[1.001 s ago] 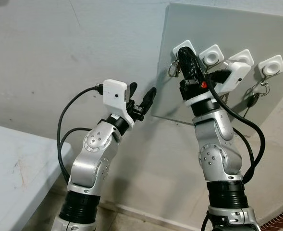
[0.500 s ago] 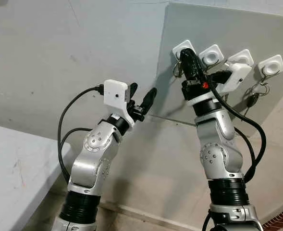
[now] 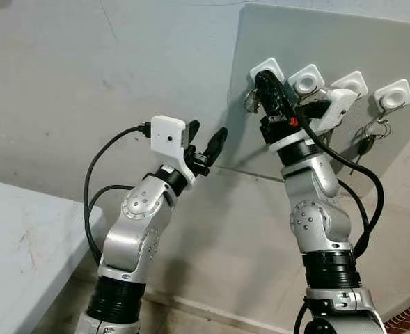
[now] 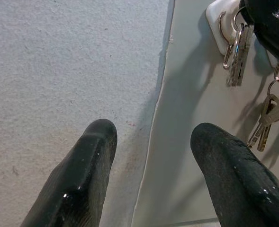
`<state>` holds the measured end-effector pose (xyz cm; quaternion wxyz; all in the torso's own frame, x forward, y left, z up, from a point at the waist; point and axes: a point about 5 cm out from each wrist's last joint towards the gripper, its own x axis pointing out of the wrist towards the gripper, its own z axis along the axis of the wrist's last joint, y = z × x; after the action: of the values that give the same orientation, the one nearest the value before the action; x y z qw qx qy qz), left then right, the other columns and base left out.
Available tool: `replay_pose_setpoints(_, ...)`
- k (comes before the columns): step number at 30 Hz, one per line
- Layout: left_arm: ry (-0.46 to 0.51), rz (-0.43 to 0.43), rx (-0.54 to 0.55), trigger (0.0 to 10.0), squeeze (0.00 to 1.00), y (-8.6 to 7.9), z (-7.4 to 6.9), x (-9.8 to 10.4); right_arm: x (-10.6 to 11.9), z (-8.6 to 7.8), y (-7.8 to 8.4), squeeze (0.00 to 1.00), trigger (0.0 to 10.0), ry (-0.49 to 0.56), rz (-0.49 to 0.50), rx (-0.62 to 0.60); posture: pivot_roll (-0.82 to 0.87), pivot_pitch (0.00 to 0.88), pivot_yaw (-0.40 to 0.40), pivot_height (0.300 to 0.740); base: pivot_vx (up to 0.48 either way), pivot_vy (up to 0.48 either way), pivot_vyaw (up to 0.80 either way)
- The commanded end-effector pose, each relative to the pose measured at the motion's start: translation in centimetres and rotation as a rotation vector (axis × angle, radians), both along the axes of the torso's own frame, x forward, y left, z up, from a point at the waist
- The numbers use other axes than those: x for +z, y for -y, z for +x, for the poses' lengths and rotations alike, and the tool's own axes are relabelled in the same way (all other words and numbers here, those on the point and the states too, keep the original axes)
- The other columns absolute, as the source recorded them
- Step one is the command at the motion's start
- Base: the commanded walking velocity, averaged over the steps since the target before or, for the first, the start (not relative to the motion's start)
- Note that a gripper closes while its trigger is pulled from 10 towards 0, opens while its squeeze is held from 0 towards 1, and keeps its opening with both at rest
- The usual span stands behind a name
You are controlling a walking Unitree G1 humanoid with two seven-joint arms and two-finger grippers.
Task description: Hang keys on a hook
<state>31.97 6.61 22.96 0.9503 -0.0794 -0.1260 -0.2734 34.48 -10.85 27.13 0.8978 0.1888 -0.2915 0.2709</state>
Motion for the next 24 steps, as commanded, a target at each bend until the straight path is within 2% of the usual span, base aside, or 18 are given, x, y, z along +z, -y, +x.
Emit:
replay_pose_setpoints(1,0.021,-0.009,-0.003,10.0,0.00,0.1,-0.1,0.7,0.7,0.1,0.1,0.00,10.0,0.029,-0.010,0.006,0.00,0.000,-0.055,0.740,0.000,0.000,0.00)
replay_pose_setpoints(12,0.018,-0.016,-0.002,10.0,0.00,0.1,-0.1,0.7,0.3,0.3,-0.1,0.00,10.0,0.037,-0.136,0.026,-0.01,0.000,-0.058,0.740,0.000,0.000,0.00)
replay_pose_setpoints(15,0.016,-0.024,-0.002,10.0,0.00,0.1,-0.1,0.8,-0.3,0.3,-0.2,0.00,10.0,0.037,-0.214,0.037,-0.01,0.002,-0.057,0.740,0.000,0.000,0.00)
replay_pose_setpoints(24,0.012,-0.031,-0.003,10.0,0.00,0.1,-0.1,0.8,-1.1,0.2,-0.4,0.00,10.0,0.029,-0.265,0.045,-0.01,0.002,-0.053,0.740,0.000,0.000,0.00)
